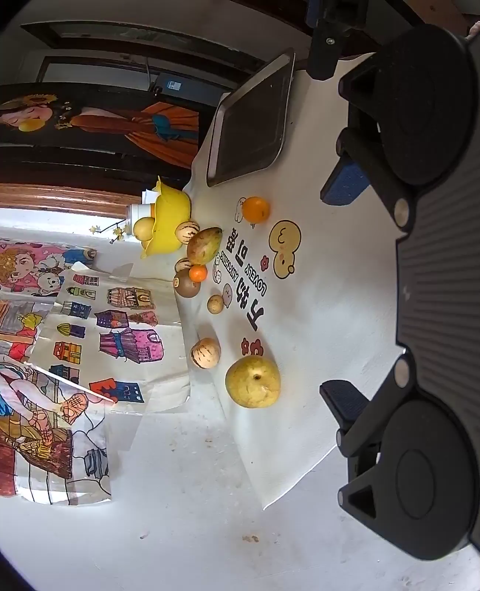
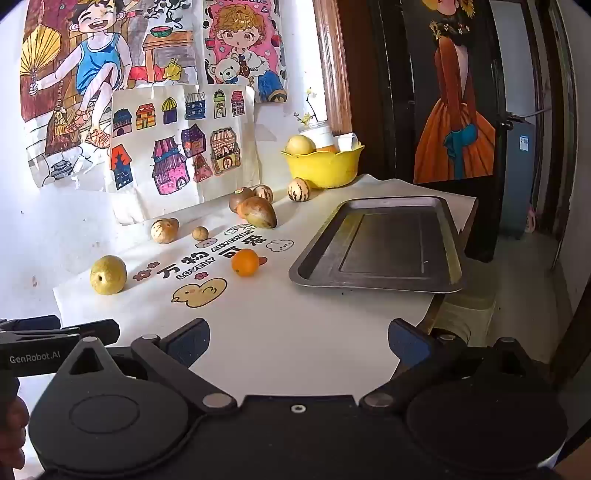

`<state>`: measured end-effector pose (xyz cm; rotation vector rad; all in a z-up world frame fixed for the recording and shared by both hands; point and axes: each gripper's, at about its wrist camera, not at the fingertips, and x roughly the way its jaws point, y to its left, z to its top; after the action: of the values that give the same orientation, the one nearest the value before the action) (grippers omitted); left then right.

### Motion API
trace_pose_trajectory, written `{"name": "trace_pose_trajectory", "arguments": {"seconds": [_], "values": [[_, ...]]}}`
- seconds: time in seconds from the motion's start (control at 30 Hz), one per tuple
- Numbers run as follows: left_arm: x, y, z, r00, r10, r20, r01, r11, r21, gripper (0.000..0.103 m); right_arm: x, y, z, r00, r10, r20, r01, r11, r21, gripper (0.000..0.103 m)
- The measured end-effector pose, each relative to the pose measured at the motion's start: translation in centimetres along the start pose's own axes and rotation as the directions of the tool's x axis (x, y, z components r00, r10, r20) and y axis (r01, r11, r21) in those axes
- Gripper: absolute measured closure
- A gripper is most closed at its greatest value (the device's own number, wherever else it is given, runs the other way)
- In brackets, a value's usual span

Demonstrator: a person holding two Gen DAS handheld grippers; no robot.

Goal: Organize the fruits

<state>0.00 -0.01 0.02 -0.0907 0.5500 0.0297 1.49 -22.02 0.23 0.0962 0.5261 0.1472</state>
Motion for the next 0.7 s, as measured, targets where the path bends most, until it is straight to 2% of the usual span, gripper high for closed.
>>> {"name": "trace_pose_trajectory", "arguments": {"seconds": [0.7], "values": [[0.2, -0.09, -0.08, 1.0, -0.001, -0.005, 0.001, 1.0, -0.006, 0.0, -0.02, -0.19, -0.19, 1.0, 0.002, -0.008, -0.002, 1.0, 0.005, 0.0]]}}
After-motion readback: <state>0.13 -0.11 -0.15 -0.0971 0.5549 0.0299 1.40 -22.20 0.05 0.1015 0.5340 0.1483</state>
